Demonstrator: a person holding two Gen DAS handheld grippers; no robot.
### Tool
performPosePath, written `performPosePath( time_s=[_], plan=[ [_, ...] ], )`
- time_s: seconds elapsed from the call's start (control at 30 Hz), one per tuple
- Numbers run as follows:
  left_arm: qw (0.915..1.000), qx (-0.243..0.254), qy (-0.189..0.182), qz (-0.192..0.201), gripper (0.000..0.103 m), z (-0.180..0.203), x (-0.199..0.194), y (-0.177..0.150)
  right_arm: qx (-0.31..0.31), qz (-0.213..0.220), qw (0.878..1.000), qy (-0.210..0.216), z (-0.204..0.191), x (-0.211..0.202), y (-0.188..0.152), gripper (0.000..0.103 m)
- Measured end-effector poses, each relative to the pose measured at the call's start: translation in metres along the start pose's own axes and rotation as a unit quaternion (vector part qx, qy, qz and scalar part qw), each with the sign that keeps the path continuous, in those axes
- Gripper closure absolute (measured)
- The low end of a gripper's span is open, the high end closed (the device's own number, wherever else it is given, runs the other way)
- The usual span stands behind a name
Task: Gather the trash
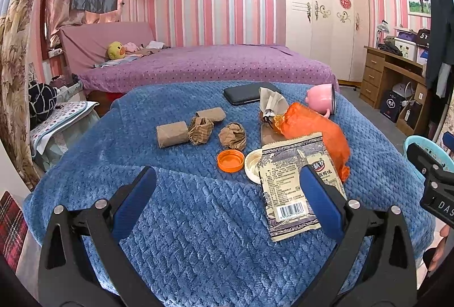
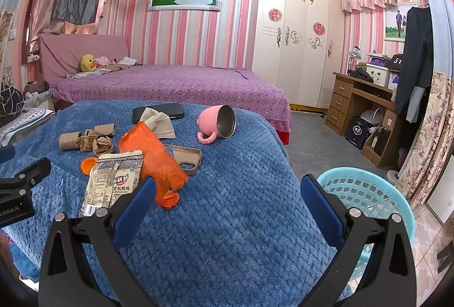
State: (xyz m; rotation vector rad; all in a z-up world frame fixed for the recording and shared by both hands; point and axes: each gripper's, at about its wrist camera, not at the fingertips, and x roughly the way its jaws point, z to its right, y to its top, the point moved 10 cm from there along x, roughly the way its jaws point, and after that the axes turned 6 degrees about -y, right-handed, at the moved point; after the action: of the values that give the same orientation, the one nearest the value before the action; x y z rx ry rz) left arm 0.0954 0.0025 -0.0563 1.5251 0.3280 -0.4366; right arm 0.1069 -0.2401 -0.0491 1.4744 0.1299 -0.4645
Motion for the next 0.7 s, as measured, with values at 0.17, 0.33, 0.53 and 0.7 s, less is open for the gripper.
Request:
performPosePath(
  time_s=[0.17, 0.33, 0.53, 0.7],
  plan=[
    [0.9999, 0.001, -0.006, -0.013, 0.005, 0.003, 0.006, 0.005, 0.011, -0.005, 1.000, 0.010, 0.002, 0.003, 0.008, 0.004],
    [0.9999, 0.004, -0.006, -0.013, 0.005, 0.004, 0.011, 0.015, 0.017, -0.022, 0.999, 0.019, 0.005, 0.012, 0.017, 0.004],
    [0.9999, 0.008, -0.003, -0.013, 0.005, 0.001, 0.020, 0.028, 0.021, -0.023, 0.999, 0.008, 0.013, 0.028, 0.032, 0.004],
    [0.9997, 0.003, 0.002, -0.023, 0.005, -0.005, 0.035, 0.026, 0.010, -0.023, 1.000, -0.016, 0.019, 0.047, 0.029, 0.004]
  ],
)
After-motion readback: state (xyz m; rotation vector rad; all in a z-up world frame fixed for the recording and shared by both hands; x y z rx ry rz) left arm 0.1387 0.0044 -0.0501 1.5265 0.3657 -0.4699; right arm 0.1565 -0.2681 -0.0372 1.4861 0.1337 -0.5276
